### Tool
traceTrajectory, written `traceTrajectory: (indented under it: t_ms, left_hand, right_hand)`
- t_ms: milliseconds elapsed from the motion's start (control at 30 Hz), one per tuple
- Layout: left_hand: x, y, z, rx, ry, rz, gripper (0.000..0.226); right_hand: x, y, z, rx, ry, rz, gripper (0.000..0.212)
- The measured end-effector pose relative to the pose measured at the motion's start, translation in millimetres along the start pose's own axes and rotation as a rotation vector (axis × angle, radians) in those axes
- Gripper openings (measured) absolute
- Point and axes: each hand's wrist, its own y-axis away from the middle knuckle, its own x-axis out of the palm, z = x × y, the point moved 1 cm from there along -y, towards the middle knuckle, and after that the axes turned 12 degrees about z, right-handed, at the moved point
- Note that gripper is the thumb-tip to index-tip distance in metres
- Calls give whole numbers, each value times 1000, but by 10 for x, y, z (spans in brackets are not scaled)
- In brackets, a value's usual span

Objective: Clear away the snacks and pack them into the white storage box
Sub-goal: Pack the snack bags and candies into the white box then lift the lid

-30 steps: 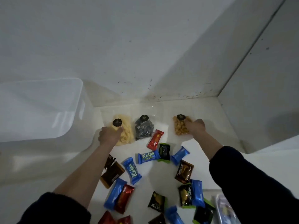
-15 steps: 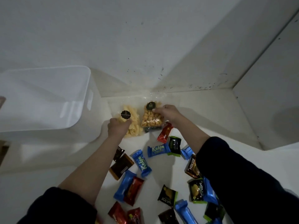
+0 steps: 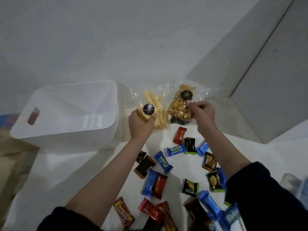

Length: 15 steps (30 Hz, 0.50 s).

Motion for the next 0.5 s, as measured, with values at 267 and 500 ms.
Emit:
traceTrajectory:
  t_ms: [267,500]
  left_hand:
    - [-1117,-50,-631,187,38,39,64]
    - [-2089,-716,-436,158,92,231,42]
  right_hand:
    - [520,689,519,-23,-256,-79,56]
    - [971,999,516,-32,-258,-24,40]
